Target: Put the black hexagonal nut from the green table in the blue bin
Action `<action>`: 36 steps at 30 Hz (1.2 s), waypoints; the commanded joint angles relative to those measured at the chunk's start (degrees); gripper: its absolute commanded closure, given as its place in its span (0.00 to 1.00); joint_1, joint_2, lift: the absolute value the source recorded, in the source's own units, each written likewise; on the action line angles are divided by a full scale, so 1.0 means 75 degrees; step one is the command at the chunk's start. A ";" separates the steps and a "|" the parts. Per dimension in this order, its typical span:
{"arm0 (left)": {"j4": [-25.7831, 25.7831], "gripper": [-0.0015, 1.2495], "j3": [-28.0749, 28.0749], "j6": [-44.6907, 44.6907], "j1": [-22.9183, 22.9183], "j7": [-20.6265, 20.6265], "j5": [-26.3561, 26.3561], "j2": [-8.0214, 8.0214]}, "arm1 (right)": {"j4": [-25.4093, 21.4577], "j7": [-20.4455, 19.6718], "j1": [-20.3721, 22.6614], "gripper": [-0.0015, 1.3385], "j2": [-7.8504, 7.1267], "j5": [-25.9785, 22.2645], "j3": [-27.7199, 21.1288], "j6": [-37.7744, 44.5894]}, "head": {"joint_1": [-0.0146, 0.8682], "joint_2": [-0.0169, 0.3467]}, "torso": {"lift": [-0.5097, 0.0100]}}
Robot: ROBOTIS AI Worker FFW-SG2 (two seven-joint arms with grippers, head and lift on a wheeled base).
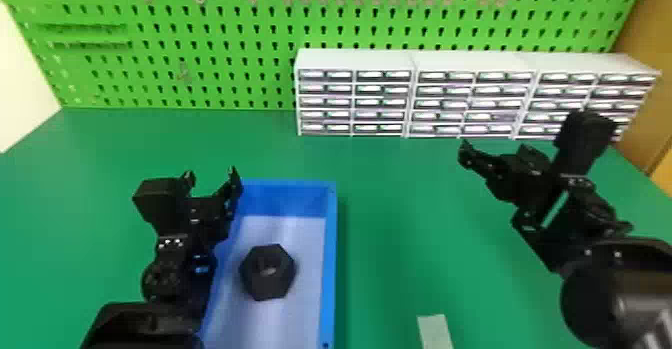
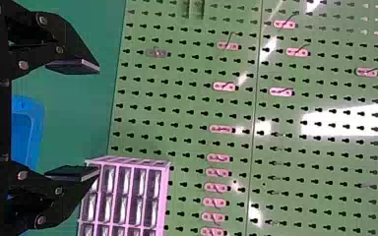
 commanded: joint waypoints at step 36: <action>0.0000 0.41 -0.0070 0.0000 0.0085 0.0012 0.0047 -0.0020 | -0.0038 -0.0977 0.1435 0.08 0.0064 0.0797 -0.0205 -0.1799 | 0.76 0.20 | 0.80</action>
